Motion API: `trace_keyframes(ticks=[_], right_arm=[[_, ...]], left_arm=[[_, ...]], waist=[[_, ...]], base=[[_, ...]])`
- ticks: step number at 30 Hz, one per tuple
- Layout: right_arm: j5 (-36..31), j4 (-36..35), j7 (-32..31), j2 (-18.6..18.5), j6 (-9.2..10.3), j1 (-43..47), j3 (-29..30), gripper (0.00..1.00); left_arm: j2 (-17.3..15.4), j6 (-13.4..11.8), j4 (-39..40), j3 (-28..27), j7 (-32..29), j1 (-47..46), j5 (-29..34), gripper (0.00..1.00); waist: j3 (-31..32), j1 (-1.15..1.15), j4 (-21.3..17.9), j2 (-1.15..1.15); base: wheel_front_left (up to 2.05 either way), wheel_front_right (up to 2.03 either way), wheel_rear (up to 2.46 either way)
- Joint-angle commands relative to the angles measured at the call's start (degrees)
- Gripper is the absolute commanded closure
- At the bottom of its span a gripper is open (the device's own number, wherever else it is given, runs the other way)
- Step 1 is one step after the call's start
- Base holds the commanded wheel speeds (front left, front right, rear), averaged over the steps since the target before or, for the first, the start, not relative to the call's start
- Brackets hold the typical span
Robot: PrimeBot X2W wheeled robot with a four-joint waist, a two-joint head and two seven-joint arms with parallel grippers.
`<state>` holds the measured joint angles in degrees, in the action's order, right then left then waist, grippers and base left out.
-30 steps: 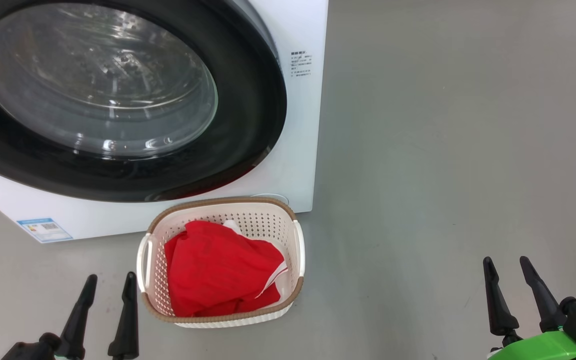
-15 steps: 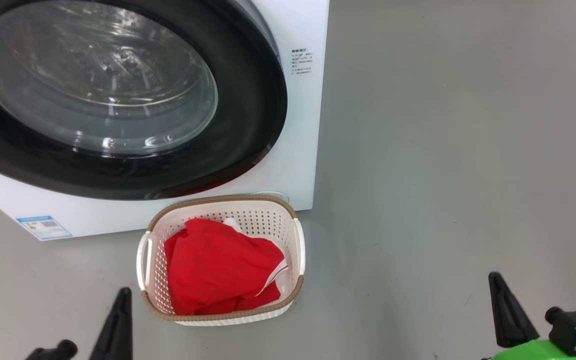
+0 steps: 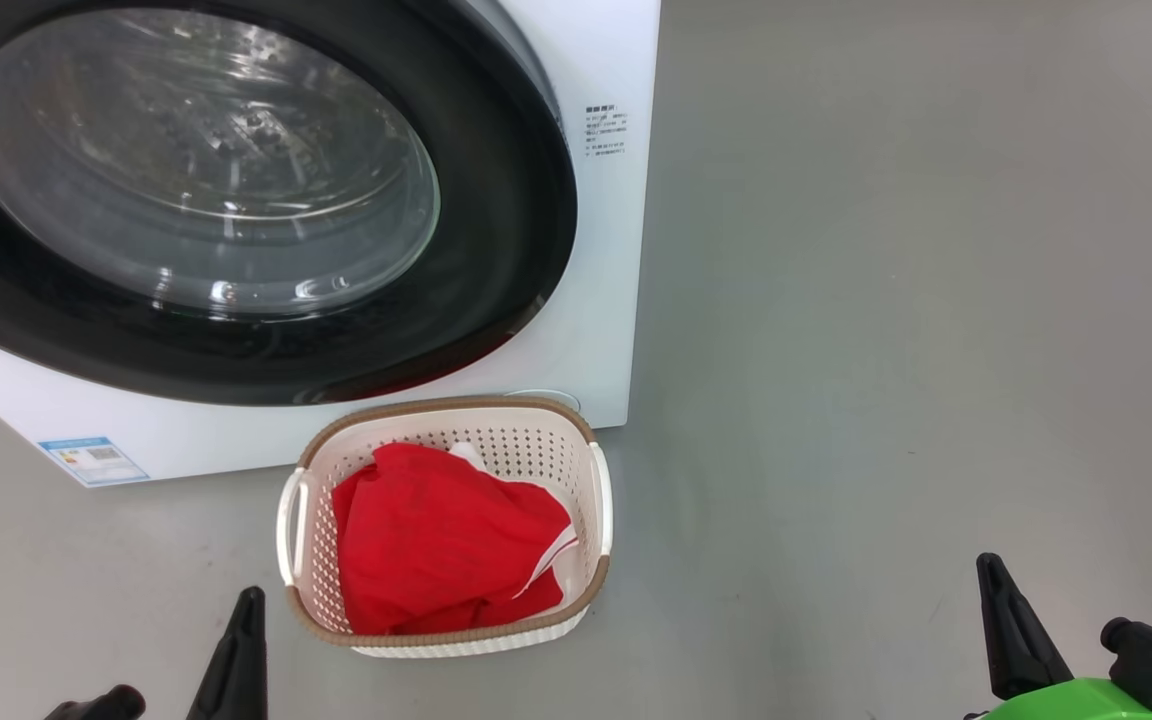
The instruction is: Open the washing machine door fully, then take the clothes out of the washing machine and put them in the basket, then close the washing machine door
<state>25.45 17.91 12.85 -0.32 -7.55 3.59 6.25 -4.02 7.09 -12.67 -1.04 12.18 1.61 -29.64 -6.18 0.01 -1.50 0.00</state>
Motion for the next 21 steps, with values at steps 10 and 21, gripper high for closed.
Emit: trace_keyframes(ticks=[10, 21], right_arm=[[7.9, -1.6, -1.8, -1.4, 0.01, -1.8, -0.6, 1.00], [14.0, -1.9, -3.3, -1.7, 0.02, -2.6, -0.8, 1.00]], left_arm=[[-0.5, 0.1, 0.7, -0.7, -1.7, -1.5, -7.1, 1.00], [-0.5, 0.1, 0.5, -1.0, -3.2, -2.2, -12.8, 1.00]], waist=[[0.6, -0.01, 0.2, 0.00], [1.1, -0.01, 0.3, 0.00]], base=[[0.00, 0.00, 0.00], [0.00, 0.00, 0.00]])
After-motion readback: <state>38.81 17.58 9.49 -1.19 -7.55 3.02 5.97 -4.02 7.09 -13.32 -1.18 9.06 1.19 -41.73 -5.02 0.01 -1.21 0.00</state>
